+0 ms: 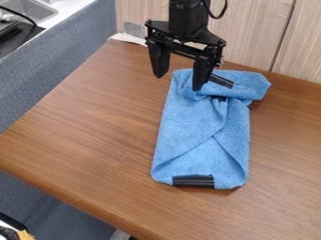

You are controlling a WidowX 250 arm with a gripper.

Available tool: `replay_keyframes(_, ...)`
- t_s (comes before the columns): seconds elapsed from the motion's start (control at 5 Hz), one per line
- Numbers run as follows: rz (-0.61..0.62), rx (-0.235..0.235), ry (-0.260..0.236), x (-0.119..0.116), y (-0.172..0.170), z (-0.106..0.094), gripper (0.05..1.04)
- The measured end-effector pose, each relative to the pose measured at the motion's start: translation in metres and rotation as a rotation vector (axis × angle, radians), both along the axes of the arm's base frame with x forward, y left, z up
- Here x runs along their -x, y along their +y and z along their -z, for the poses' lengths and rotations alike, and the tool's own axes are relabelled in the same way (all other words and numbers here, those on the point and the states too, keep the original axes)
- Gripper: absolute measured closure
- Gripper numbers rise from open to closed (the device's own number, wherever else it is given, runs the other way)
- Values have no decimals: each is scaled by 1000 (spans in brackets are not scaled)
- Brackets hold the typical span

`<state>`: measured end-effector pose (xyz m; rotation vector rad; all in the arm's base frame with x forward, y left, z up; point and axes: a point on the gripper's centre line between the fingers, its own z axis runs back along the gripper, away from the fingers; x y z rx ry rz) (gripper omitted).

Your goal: Fold the cloth from bottom left to top right

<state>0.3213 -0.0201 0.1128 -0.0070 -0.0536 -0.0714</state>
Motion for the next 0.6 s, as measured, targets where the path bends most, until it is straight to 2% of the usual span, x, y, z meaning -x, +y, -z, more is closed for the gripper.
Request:
replay_keyframes(0.2, -6, -1, 29, 0, 0, 9, 85)
replay_keyframes(0.4, 29, -12, 28, 2, -21, 12, 85)
replay_keyframes(0.6, 86, -15, 26, 15, -29, 18, 85)
